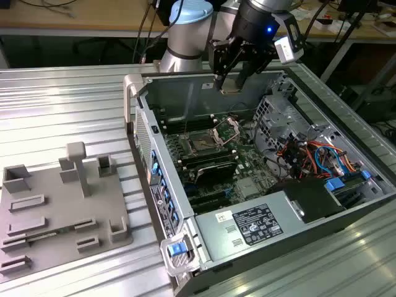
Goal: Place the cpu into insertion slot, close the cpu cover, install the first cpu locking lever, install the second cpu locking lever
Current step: 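Place the cpu into insertion slot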
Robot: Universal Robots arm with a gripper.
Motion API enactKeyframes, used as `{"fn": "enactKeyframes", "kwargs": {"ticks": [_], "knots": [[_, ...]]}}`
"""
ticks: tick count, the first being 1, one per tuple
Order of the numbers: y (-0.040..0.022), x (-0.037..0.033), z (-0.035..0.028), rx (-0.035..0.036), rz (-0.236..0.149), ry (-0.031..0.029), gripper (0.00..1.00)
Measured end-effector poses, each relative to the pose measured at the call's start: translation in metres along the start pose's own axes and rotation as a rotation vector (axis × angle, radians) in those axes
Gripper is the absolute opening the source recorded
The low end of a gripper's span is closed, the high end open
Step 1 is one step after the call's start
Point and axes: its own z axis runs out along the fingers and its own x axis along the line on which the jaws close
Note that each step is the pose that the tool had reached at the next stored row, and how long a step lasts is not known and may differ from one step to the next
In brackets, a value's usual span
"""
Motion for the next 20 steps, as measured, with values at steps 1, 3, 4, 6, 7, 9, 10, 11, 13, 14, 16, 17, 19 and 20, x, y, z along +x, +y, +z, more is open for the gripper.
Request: {"fn": "enactKeyframes", "kwargs": {"ticks": [1,3,4,6,7,9,10,11,13,14,16,17,19,20], "knots": [[0.0000,0.0000,0.0000,0.0000,0.000,0.0000,0.55],[0.0000,0.0000,0.0000,0.0000,0.000,0.0000,0.55],[0.0000,0.0000,0.0000,0.0001,0.000,0.0000,0.55],[0.0000,0.0000,0.0000,0.0000,0.000,0.0000,0.55],[0.0000,0.0001,0.0000,0.0000,0.000,0.0000,0.55],[0.0000,0.0008,0.0000,0.0000,0.006,-0.0004,0.55],[0.0000,0.0010,0.0001,0.0000,0.010,-0.0008,0.55],[0.0000,0.0013,0.0002,-0.0002,0.017,-0.0015,0.55],[-0.0001,0.0017,0.0003,-0.0003,0.022,-0.0019,0.55],[-0.0001,0.0017,0.0003,-0.0004,0.022,-0.0020,0.55],[-0.0001,0.0017,0.0003,-0.0003,0.023,-0.0020,0.55],[-0.0001,0.0018,0.0003,-0.0003,0.023,-0.0020,0.55],[-0.0001,0.0018,0.0003,-0.0003,0.023,-0.0020,0.55],[-0.0001,0.0018,0.0003,-0.0004,0.023,-0.0020,0.55]]}}
